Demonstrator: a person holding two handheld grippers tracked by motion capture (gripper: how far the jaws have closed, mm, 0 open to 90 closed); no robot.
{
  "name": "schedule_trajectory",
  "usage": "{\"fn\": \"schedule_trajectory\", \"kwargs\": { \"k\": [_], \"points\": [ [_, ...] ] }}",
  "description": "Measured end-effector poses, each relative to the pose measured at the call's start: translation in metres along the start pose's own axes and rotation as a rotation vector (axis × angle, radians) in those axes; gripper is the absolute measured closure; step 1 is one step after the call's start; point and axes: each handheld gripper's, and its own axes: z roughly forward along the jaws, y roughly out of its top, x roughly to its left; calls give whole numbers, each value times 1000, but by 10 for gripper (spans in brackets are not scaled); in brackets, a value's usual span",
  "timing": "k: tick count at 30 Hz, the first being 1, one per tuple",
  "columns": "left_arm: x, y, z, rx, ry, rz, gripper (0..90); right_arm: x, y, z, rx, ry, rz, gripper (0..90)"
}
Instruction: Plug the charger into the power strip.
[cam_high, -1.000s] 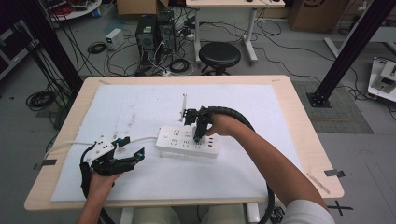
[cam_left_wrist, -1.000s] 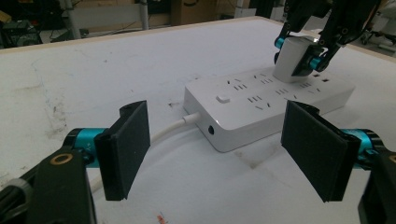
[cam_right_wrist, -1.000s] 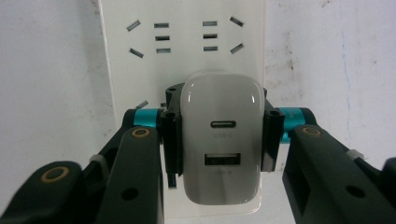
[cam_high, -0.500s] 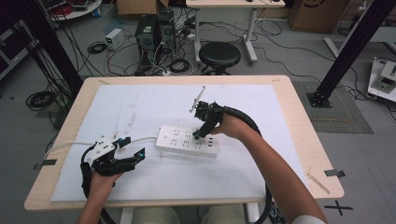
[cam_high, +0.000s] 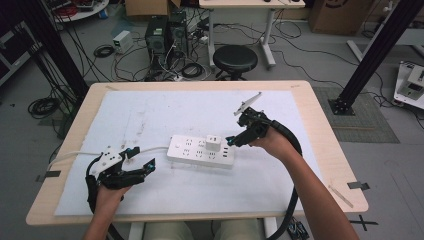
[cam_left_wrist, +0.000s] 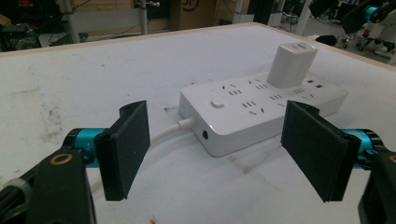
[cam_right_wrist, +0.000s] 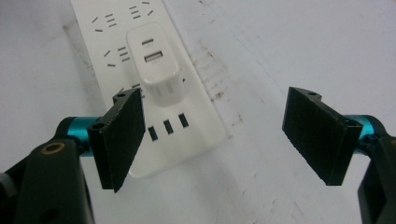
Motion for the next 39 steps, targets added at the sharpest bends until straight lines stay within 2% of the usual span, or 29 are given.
{"fn": "schedule_trajectory", "kwargs": {
  "k": [3,4,8,22,29,39],
  "points": [
    [-2,1,1,-2,-5,5,238,1,-9,-7,-13,-8,12,217],
    [-3,2,2,-4,-6,5,238,1,-20,-13,-32,-24,31,217],
    [-5,4,4,0,-14,13,238,1,-40,-24,-35,-61,54,217],
    [-4,14,11,-2,-16,22,238,-2,-100,-53,-85,-124,158,217],
    [-4,14,9,1,-9,24,238,0,-111,-61,-106,-140,166,217],
    [-4,14,7,6,-5,22,238,1,-119,-60,-123,-143,181,217]
  ]
}}
